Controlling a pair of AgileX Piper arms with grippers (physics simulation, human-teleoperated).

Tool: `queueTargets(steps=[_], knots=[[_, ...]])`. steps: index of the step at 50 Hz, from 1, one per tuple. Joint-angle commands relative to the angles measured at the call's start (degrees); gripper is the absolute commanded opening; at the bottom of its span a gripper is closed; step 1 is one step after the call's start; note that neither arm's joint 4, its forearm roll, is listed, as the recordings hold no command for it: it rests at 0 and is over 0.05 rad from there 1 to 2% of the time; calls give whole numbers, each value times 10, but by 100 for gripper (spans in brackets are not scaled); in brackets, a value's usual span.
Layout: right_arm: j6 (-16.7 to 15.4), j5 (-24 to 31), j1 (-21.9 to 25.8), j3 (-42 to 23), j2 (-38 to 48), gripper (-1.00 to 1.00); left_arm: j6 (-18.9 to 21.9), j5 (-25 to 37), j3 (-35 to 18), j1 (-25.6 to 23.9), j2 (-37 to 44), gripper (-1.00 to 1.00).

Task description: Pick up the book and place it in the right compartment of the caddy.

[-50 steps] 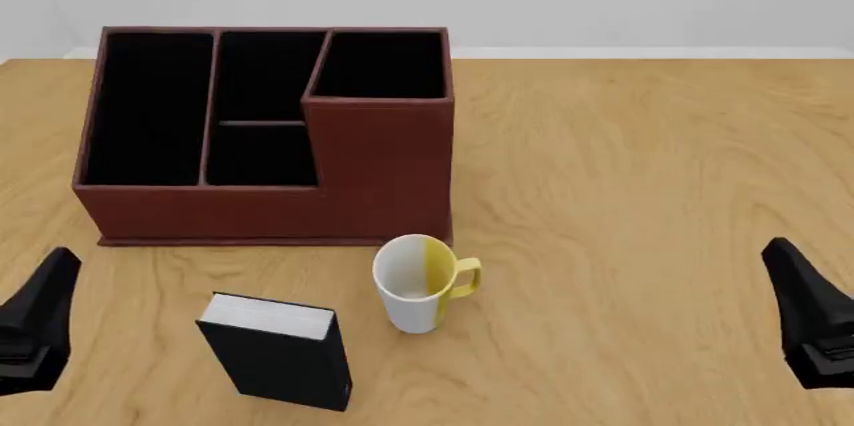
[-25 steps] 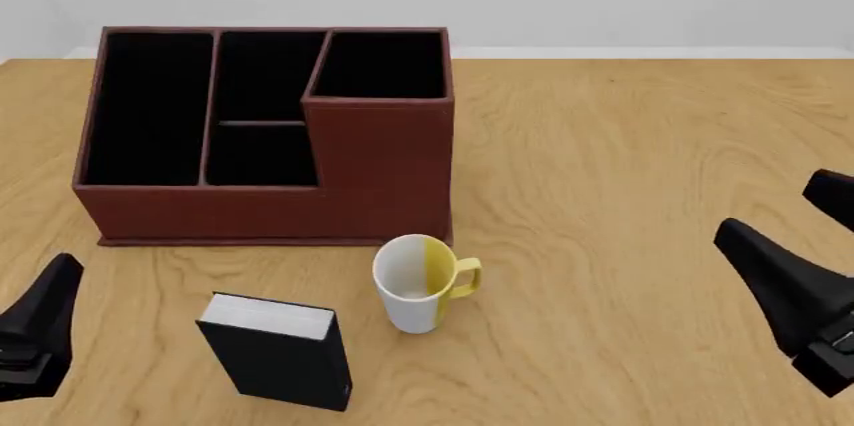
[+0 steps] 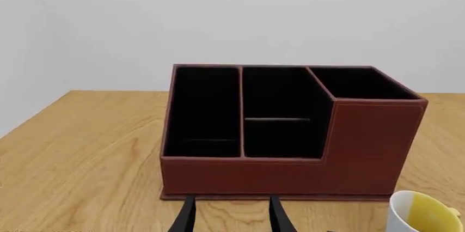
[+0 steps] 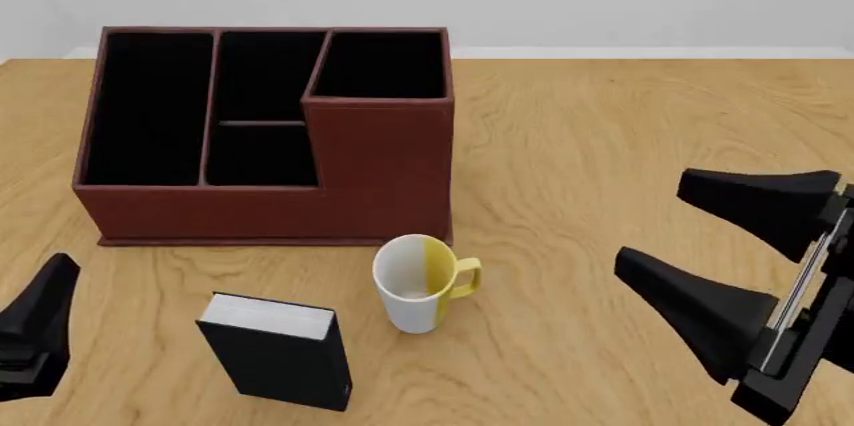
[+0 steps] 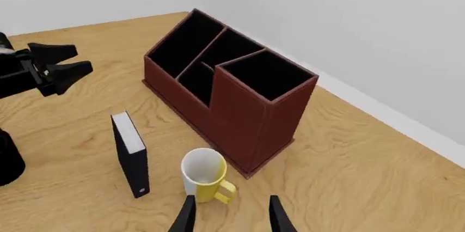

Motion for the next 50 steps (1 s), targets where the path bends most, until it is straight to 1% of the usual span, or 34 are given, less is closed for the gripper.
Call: queueTargets(steps=[1,3,4,6,8,9,12,13,17,19,21,22,24,25,27,30,31,32,40,45,48,50], knots=[[-5,-37,80,-15,83,100,0,2,0,8,0,100],[-13,-42,86,-19,97,100,-2,2,0,9,0,100],[-10,-43,88,-23,103,100,-3,3,0,10,0,100],[-16,-47,93,-25,116,100,-4,3,0,10,0,100],[-12,-50,99,-31,130,100,-5,4,0,11,0,100],[-19,-53,102,-32,141,100,-5,3,0,12,0,100],[-18,-52,109,-43,162,100,-5,3,0,12,0,100],[-25,-52,112,-45,171,100,-5,3,0,13,0,100],[-23,-46,130,-68,210,100,-5,1,0,15,0,100],[-34,-48,131,-73,227,100,-7,1,0,15,0,100],[-35,-44,139,-85,244,100,-8,0,0,16,0,100],[-49,-41,138,-90,253,100,-9,0,0,15,0,100],[-40,-33,149,-105,263,100,-10,-1,0,16,0,100],[-61,-31,149,-111,280,100,-11,-1,0,18,0,100],[-54,-26,158,-123,295,100,-11,0,0,18,0,100],[-66,-26,160,-127,313,100,-11,0,0,19,-1,100],[-60,-24,167,-134,325,100,-11,0,0,20,-1,100],[-72,-25,163,-135,334,100,-11,0,0,20,-1,100],[-77,-13,181,-172,381,100,-13,0,0,23,-1,100],[-81,-18,181,-183,409,100,-14,-2,0,25,-1,100],[-75,-16,185,-189,416,100,-14,-2,0,26,-1,100],[-79,-19,188,-193,427,100,-13,-2,0,27,-1,100]])
